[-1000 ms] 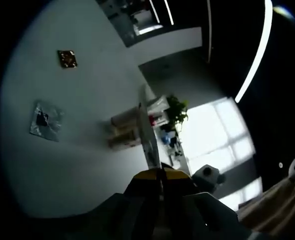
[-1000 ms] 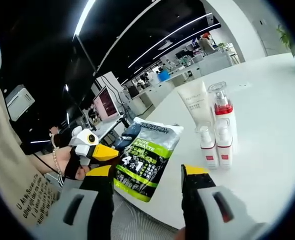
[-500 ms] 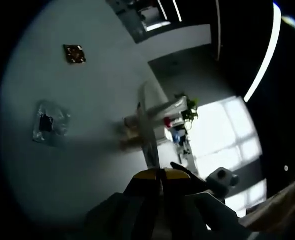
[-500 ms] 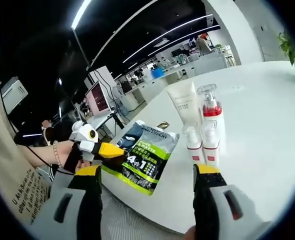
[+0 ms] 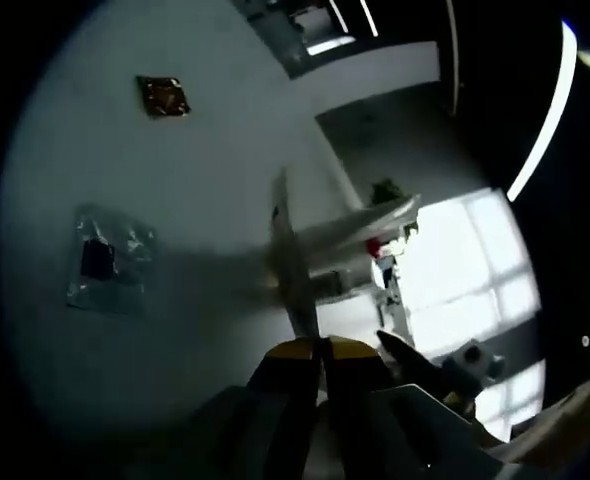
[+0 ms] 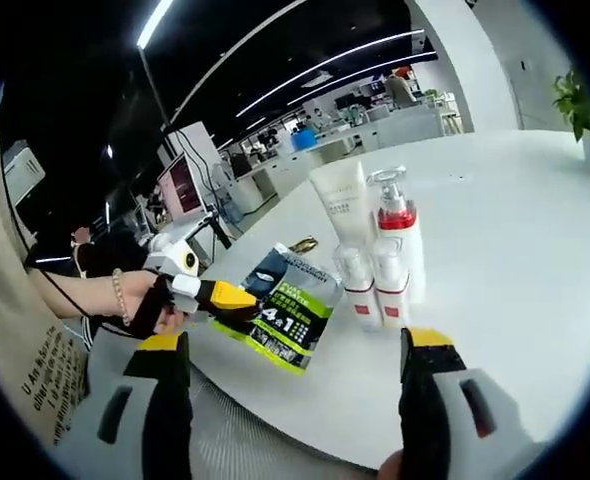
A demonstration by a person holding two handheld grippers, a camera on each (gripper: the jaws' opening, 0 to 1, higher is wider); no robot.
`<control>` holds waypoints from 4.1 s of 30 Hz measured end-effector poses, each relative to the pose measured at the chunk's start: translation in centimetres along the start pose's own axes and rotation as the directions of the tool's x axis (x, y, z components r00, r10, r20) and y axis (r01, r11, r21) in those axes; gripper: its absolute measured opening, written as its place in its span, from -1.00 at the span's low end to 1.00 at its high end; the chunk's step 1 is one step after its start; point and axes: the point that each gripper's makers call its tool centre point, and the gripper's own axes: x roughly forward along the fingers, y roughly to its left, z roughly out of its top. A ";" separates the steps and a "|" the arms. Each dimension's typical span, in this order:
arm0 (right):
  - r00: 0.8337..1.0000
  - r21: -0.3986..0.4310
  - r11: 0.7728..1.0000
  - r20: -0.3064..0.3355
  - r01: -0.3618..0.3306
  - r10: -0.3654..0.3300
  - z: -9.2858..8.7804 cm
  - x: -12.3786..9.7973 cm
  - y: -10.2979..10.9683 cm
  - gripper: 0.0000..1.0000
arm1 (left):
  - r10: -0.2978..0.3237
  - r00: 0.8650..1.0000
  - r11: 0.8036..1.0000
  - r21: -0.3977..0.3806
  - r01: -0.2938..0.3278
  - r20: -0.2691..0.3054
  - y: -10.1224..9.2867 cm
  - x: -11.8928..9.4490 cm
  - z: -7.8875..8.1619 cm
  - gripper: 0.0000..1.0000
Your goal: Arrange the skincare products in the storage area until every visible bottle or jar stands upright without overlapping.
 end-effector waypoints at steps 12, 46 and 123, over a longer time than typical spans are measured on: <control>1.000 0.014 1.000 -0.024 0.021 -0.020 -0.5 -0.1 -0.7 0.89 | 0.059 0.998 0.998 -0.007 -0.059 -0.021 2.5 1.5 0.8 -1.00; 0.998 0.089 0.994 -0.016 0.065 -0.064 -1.0 -0.4 -2.1 0.88 | 0.300 0.952 0.908 0.323 -0.266 -0.058 7.6 1.6 1.6 -0.86; 0.997 0.093 0.993 -0.022 0.070 -0.068 -1.2 -0.3 -2.2 0.85 | 0.560 0.820 0.301 0.951 -0.067 -0.119 8.5 3.6 3.4 0.49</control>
